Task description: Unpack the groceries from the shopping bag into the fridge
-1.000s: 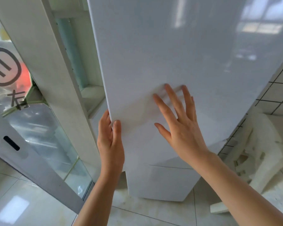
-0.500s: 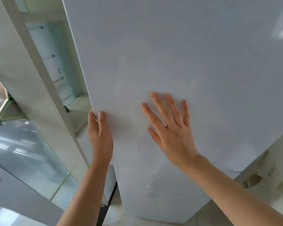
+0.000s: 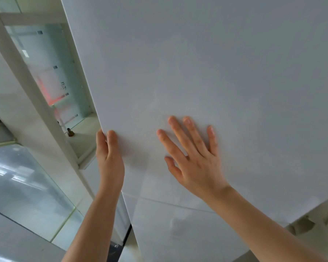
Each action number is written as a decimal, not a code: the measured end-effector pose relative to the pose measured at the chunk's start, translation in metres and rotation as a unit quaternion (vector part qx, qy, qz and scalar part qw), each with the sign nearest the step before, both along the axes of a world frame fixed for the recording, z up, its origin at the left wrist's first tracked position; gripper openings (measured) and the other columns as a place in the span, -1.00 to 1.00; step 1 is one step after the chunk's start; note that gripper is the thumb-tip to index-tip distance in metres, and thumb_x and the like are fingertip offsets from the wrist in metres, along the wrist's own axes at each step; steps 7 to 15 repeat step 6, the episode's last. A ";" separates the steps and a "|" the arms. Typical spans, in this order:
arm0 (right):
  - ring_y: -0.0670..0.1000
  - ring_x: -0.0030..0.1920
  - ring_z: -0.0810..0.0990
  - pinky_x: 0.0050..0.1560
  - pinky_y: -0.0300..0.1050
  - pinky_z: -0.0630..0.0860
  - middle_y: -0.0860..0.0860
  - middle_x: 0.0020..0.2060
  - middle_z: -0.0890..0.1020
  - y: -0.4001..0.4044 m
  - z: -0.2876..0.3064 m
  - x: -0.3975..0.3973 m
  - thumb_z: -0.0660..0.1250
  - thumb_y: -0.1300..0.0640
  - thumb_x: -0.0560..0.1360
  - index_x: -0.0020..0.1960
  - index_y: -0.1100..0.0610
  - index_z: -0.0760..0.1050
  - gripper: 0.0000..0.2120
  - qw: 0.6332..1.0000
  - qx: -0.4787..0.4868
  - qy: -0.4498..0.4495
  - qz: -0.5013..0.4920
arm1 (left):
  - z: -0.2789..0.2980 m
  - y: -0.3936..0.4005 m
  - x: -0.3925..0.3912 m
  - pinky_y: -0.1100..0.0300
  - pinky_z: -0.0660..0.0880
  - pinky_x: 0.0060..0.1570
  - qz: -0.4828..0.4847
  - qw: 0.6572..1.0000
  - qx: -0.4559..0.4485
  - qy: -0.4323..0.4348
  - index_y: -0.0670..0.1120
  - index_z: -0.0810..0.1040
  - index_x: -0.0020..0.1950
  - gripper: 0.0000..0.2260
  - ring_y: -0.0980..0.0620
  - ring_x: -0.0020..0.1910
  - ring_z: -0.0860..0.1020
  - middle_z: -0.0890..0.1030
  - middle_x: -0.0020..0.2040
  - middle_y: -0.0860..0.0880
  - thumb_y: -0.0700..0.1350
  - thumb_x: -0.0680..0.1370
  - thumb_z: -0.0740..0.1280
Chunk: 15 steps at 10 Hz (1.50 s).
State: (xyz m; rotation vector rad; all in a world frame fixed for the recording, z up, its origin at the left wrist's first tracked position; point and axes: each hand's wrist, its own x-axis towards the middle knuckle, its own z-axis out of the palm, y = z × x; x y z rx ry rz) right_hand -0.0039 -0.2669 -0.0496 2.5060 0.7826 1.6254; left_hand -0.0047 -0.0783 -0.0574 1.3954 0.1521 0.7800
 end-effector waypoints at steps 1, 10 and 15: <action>0.02 0.52 0.11 0.50 0.13 -0.03 -0.01 0.50 0.19 -0.002 0.000 0.001 0.28 0.00 0.51 0.47 -0.04 0.28 -0.46 1.000 -0.006 -0.006 0.005 | 0.002 0.001 -0.002 0.40 0.38 -0.21 -0.003 1.000 0.008 0.005 -0.02 0.40 -0.07 -0.83 0.21 -0.24 0.40 0.43 -0.19 0.06 -0.11 0.69 0.09; 0.15 0.50 0.18 0.49 0.14 0.07 0.13 0.47 0.29 -0.023 0.020 -0.022 0.33 0.21 0.44 0.35 0.17 0.42 -0.53 0.991 -0.009 0.095 0.090 | -0.030 0.029 -0.070 0.03 0.38 0.31 0.014 0.934 0.244 0.259 -0.05 0.42 0.43 -0.58 -0.07 0.34 0.46 0.52 0.34 -0.12 -0.15 0.56 0.30; 0.15 0.50 0.18 0.49 0.14 0.07 0.13 0.47 0.29 -0.023 0.020 -0.022 0.33 0.21 0.44 0.35 0.17 0.42 -0.53 0.991 -0.009 0.095 0.090 | -0.030 0.029 -0.070 0.03 0.38 0.31 0.014 0.934 0.244 0.259 -0.05 0.42 0.43 -0.58 -0.07 0.34 0.46 0.52 0.34 -0.12 -0.15 0.56 0.30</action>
